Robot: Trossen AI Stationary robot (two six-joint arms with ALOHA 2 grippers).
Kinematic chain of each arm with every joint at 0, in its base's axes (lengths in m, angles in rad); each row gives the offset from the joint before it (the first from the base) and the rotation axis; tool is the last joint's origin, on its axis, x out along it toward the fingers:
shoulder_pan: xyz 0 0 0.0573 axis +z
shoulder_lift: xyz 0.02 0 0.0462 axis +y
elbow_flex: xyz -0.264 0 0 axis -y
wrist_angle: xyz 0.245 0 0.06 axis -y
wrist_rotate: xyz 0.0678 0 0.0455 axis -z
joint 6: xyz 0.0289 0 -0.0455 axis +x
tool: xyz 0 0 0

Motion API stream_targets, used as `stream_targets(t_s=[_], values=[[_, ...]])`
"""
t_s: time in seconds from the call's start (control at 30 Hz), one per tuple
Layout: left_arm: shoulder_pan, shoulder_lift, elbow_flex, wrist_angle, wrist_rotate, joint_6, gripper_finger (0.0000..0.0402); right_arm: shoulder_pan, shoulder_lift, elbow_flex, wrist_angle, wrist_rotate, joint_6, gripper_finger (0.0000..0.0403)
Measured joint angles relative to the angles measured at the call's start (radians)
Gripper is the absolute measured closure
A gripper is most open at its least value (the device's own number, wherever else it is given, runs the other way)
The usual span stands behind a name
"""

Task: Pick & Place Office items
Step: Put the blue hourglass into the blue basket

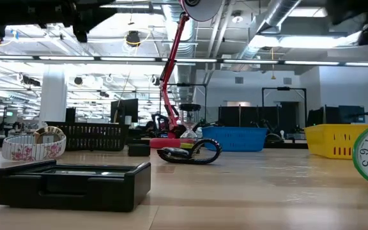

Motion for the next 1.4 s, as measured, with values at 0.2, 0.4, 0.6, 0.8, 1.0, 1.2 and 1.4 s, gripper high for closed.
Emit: stream_targets(t_s=[0.2, 0.4, 0.6, 0.8, 1.0, 1.2, 1.4], values=[[0.000, 0.000, 0.000, 0.132, 0.000, 0.158, 0.0245, 0.272, -0.048, 0.000, 0.152, 0.103, 0.073, 0.0168], [0.000, 0.000, 0.000, 0.138, 0.000, 0.158, 0.0245, 0.516, -0.048, 0.000, 0.216, 0.330, 0.009, 0.0168], [0.000, 0.000, 0.000, 0.139, 0.000, 0.158, 0.0245, 0.633, -0.048, 0.000, 0.251, 0.463, 0.100, 0.0168], [0.000, 0.000, 0.000, 0.139, 0.000, 0.154, 0.0245, 0.669, -0.048, 0.000, 0.294, 0.480, 0.146, 0.0168], [0.000, 0.000, 0.000, 0.139, 0.000, 0.154, 0.0245, 0.605, -0.035, 0.000, 0.197, 0.469, 0.195, 0.0168], [0.000, 0.000, 0.000, 0.139, 0.000, 0.154, 0.0245, 0.541, 0.008, -0.001, 0.158, 0.284, 0.369, 0.0168], [0.000, 0.000, 0.000, 0.145, 0.000, 0.154, 0.0245, 0.539, 0.091, -0.002, 0.313, 0.260, 0.288, 0.0168]])
